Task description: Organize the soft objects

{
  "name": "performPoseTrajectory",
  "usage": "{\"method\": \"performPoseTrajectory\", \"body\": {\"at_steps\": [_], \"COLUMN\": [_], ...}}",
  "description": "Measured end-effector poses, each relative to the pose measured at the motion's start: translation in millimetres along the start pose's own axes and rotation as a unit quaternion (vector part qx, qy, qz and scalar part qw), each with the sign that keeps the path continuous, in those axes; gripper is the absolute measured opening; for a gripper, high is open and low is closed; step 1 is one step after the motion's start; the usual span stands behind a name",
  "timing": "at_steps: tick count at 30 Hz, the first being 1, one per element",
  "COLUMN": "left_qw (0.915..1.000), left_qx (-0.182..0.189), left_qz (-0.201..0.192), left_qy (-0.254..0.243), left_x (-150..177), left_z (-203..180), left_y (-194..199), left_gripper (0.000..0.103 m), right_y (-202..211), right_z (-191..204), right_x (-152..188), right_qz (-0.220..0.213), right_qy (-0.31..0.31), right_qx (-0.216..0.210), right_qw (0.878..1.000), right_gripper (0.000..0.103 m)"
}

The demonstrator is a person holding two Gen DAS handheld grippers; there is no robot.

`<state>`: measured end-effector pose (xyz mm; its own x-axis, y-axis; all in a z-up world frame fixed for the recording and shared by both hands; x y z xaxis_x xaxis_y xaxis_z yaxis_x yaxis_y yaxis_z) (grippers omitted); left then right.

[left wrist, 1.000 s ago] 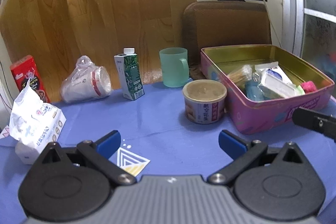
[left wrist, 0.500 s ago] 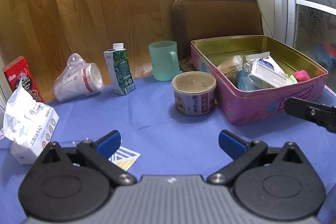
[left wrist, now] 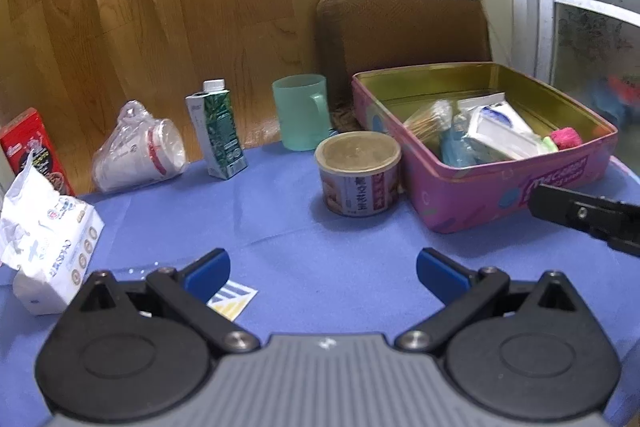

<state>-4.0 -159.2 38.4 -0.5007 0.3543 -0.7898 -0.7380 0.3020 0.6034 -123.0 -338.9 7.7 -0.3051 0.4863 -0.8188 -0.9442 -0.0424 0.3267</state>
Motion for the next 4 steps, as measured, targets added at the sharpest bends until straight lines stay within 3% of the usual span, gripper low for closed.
{"method": "performPoseTrajectory", "body": {"at_steps": [4], "left_qw": [0.9997], "left_qx": [0.023], "left_qz": [0.0], "left_qy": [0.0], "left_x": [0.3], "left_z": [-1.5], "left_y": [0.6], "left_gripper": [0.103], "right_y": [0.0], "right_z": [-0.4], "right_x": [0.6], "right_qz": [-0.002], "right_qy": [0.001], "right_qx": [0.002], "right_qw": [1.0], "right_gripper": [0.058]}}
Point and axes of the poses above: each gripper's, at about its wrist camera, not at the fingertips, and y roughly against the way its jaws point, z to its left, x to its underside, the point moved 1 cm from there along -y, roughly the way its jaws point, and after that the axes turned 1 degree about z, right-handed, at the moved point
